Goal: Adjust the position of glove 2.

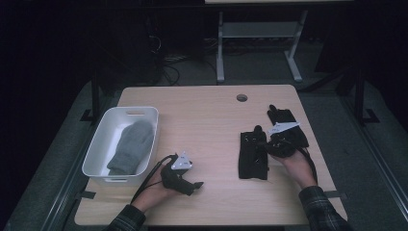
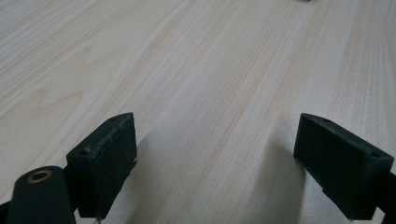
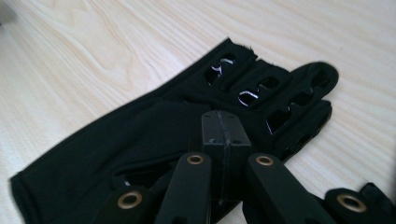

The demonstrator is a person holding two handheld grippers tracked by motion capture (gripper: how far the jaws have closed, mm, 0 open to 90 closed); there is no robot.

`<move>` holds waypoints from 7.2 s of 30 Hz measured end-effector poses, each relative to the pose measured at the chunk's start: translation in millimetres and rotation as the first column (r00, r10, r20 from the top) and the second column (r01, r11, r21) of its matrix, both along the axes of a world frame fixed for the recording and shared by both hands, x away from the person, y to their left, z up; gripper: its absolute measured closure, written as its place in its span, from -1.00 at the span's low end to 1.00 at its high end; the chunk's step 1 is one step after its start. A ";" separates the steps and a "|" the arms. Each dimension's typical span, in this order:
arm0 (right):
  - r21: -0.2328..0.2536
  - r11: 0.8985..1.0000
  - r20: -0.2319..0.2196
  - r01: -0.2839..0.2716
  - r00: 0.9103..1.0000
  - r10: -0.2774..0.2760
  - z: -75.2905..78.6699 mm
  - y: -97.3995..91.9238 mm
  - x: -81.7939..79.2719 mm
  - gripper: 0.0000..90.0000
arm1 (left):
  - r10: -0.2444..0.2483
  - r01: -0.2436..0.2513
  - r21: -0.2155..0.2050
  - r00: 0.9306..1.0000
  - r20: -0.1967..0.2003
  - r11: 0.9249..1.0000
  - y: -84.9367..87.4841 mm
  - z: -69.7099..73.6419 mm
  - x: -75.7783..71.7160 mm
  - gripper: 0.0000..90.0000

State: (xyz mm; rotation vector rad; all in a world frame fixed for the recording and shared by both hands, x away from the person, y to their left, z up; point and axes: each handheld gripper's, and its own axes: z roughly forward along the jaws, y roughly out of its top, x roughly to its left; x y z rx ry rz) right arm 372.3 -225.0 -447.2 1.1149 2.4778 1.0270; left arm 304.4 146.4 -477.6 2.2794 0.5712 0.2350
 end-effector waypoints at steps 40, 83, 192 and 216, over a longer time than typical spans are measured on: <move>-0.041 0.970 -0.060 -0.240 0.970 0.238 -10.6 96.3 -38.1 1.00 | -0.003 0.003 0.004 1.000 0.005 1.000 0.3 0.2 0.3 -0.73; -0.098 0.960 -0.017 0.262 0.964 -0.265 -16.2 -90.0 14.2 1.00 | -0.004 0.004 0.001 1.000 0.000 1.000 0.2 -0.1 -0.3 -0.73; -0.015 0.992 -0.058 -0.126 0.990 0.125 -2.4 -4.8 -54.4 1.00 | 0.016 -0.019 -0.034 0.996 -0.093 0.999 -2.9 18.6 8.7 -0.41; -0.046 0.991 -0.090 -0.129 0.988 0.124 -13.1 -14.7 -65.0 1.00 | 0.083 -0.080 0.032 0.992 -0.100 0.996 -52.1 13.6 16.3 0.52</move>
